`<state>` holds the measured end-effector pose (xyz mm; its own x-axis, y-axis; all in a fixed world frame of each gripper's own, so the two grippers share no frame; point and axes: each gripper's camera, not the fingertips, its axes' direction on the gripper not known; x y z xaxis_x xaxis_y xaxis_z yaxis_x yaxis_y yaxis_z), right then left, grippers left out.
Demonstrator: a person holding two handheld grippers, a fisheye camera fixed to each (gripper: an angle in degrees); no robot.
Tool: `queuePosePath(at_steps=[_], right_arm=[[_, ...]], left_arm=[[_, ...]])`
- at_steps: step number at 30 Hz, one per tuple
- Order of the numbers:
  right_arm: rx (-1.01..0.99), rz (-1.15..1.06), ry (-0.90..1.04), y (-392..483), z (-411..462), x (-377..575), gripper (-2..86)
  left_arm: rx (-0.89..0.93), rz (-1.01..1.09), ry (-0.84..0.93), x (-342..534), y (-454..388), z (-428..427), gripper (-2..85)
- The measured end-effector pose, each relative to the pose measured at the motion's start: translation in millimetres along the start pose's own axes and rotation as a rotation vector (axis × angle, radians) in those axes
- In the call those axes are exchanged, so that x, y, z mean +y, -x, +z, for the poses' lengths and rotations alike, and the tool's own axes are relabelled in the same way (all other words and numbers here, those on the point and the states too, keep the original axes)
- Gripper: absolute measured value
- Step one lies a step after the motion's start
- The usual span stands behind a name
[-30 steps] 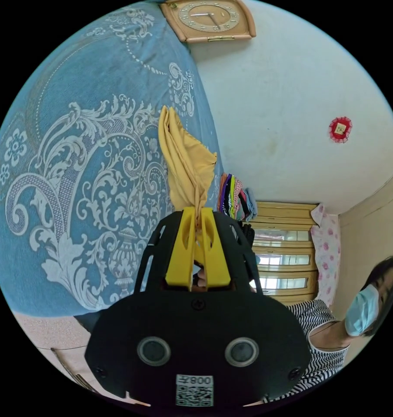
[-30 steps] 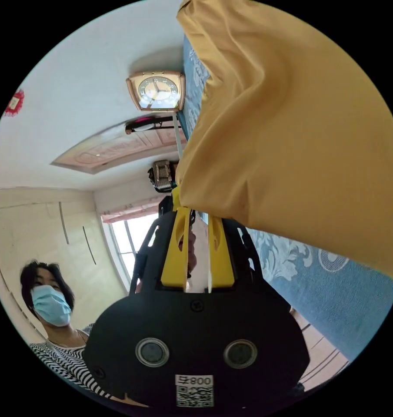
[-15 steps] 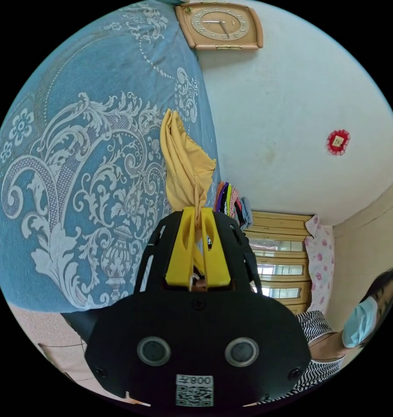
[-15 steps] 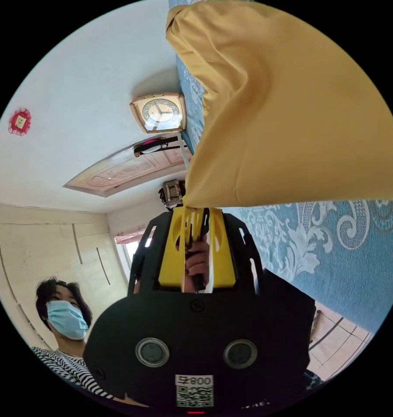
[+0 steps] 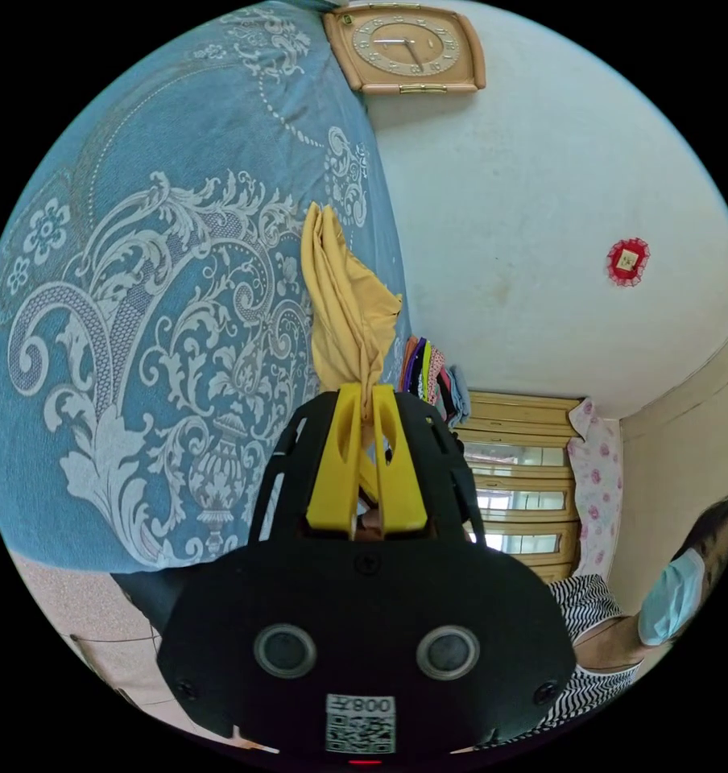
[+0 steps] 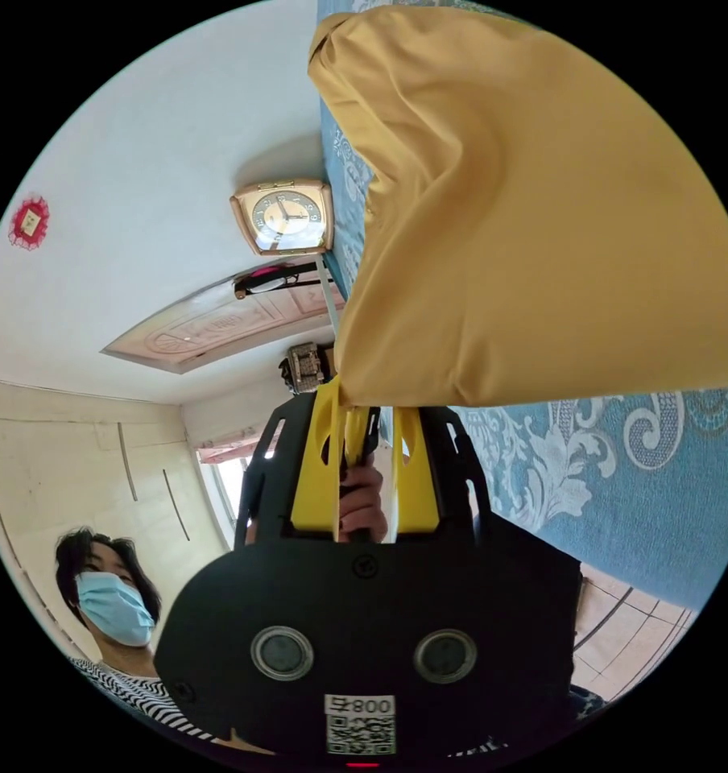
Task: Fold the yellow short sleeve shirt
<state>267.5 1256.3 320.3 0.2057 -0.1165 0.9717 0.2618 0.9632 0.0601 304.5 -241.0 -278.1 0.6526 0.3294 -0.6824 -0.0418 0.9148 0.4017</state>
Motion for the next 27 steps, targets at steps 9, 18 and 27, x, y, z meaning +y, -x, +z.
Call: queuePosePath(at_steps=[9,18,27], right_arm=[[-0.04,0.017,-0.037,-11,3,2,1.8],[-0.036,-0.013,-0.014,-8,-19,0,-0.4],[-0.021,-0.093,0.003,9,-59,-6,-0.5]], left_arm=[[0.014,-0.028,-0.008,-4,12,6,2.8],[0.09,-0.079,-0.143,-5,43,-10,4.7],[0.219,-0.097,-0.007,-49,68,59,13.7]])
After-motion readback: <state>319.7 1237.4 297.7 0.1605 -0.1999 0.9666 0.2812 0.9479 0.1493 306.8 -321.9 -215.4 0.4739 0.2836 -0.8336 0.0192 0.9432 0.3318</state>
